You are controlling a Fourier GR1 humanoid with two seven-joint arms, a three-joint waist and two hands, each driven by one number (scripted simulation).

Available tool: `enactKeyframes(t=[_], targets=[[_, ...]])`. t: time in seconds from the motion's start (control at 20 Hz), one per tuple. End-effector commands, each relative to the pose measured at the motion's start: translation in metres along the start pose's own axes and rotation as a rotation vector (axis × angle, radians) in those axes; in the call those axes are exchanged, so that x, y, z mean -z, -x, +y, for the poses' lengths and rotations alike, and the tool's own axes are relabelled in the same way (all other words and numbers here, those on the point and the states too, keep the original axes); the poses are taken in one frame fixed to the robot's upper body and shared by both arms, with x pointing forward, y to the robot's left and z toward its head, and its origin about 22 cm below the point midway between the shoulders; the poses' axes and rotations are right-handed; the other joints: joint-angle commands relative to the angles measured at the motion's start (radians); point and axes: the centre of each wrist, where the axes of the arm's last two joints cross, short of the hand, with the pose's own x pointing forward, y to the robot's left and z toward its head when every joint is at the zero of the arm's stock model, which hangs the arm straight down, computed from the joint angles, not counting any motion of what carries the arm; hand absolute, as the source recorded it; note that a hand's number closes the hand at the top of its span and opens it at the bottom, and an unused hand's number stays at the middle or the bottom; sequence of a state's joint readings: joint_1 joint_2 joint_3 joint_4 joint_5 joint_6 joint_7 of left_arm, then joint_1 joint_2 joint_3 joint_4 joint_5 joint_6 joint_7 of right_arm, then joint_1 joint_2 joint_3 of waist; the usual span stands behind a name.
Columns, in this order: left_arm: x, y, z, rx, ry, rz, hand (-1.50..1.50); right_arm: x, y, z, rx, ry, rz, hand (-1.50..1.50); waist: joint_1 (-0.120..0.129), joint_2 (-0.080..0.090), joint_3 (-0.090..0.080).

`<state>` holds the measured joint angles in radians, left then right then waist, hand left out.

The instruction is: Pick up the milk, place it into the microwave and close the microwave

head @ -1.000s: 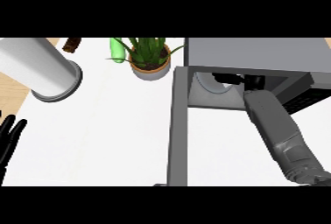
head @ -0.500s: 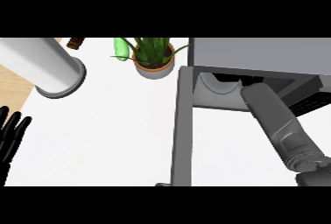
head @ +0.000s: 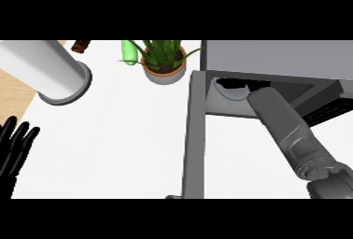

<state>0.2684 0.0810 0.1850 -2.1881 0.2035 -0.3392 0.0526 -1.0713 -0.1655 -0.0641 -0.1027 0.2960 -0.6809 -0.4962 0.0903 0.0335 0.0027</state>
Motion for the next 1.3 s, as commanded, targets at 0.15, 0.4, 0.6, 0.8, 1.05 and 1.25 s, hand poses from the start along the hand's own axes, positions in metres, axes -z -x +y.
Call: enactKeyframes(t=[0.15, 0.4, 0.6, 0.8, 1.05, 1.25], targets=[[-0.004, 0.001, -0.005, 0.016, -0.003, -0.006, -1.5, 0.01, -0.016, 0.0, 0.034, 0.07, 0.021, -1.5, -0.007, -0.003, 0.0], [-0.01, -0.006, -0.002, 0.027, 0.012, -0.002, -1.5, 0.006, 0.012, -0.018, 0.036, 0.11, 0.047, -1.5, -0.012, -0.005, 0.0], [-0.011, -0.001, -0.013, 0.019, 0.004, 0.001, -1.5, 0.009, 0.011, -0.02, 0.049, 0.145, 0.012, -1.5, -0.025, -0.009, 0.0], [-0.002, -0.008, -0.01, 0.023, -0.004, 0.0, -1.5, 0.017, 0.02, -0.04, 0.025, 0.176, 0.003, -1.5, -0.045, -0.015, -0.001], [-0.007, -0.016, -0.023, 0.017, -0.007, 0.007, -1.5, 0.006, 0.041, -0.046, 0.064, 0.196, 0.017, -1.5, -0.041, -0.013, 0.0], [-0.017, -0.005, -0.005, 0.027, 0.014, 0.018, -1.5, 0.009, 0.037, -0.047, 0.178, 0.141, 0.001, -1.5, -0.044, -0.017, -0.001]])
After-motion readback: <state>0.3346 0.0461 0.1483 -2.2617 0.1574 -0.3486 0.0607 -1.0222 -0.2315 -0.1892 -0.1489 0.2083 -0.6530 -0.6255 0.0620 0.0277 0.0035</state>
